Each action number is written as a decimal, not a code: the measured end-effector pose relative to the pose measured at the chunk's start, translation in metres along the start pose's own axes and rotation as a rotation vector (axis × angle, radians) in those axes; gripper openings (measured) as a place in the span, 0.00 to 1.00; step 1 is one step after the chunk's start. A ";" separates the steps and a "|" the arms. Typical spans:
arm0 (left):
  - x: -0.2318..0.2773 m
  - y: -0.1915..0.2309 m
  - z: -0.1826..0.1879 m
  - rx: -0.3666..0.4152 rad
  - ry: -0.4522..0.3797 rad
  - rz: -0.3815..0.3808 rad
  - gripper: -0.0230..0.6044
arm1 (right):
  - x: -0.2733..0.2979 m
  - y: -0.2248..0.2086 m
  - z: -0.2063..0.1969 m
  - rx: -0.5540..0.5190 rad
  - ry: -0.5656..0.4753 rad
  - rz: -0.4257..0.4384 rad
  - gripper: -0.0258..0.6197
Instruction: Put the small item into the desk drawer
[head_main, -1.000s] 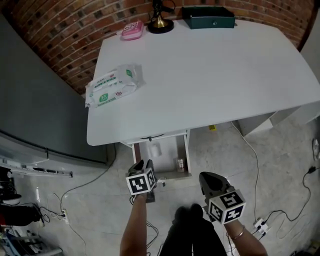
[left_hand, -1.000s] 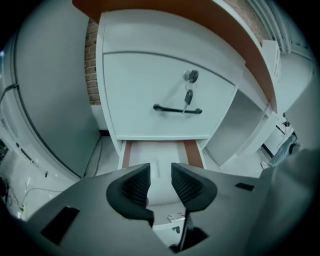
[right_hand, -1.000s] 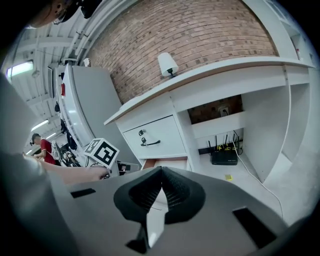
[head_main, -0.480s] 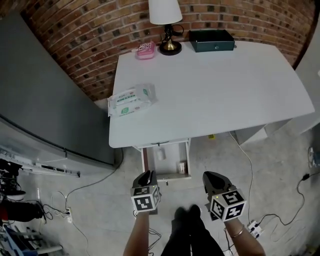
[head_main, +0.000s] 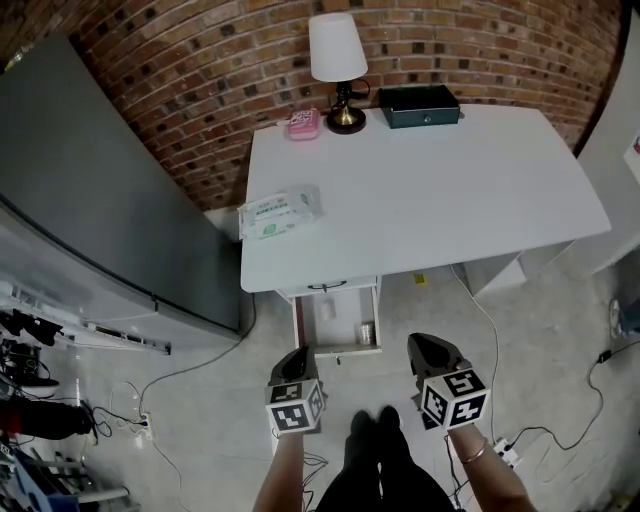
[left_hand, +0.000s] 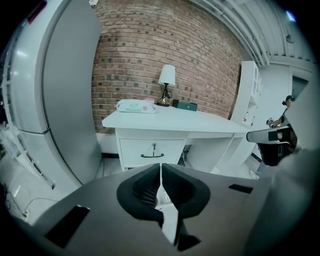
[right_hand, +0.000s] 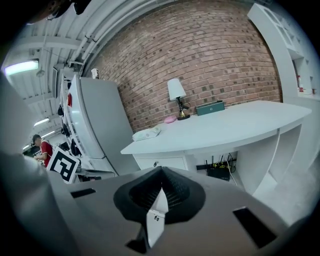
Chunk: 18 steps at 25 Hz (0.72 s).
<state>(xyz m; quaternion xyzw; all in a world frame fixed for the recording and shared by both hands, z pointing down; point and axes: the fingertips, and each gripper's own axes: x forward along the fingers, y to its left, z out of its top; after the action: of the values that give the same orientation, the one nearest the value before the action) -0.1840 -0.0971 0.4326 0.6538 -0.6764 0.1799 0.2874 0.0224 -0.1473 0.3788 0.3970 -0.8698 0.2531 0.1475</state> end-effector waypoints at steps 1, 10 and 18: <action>-0.007 -0.001 0.002 0.009 -0.005 -0.002 0.08 | -0.005 0.003 0.003 -0.001 -0.006 0.001 0.05; -0.072 -0.021 0.028 0.072 -0.079 -0.030 0.07 | -0.051 0.017 0.009 -0.019 -0.015 -0.011 0.05; -0.115 -0.042 0.058 0.073 -0.172 -0.056 0.07 | -0.086 0.030 0.018 -0.020 -0.050 -0.021 0.05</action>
<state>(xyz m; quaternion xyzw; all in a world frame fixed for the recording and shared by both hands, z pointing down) -0.1535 -0.0465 0.3107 0.6955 -0.6731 0.1395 0.2092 0.0540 -0.0877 0.3146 0.4110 -0.8715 0.2326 0.1323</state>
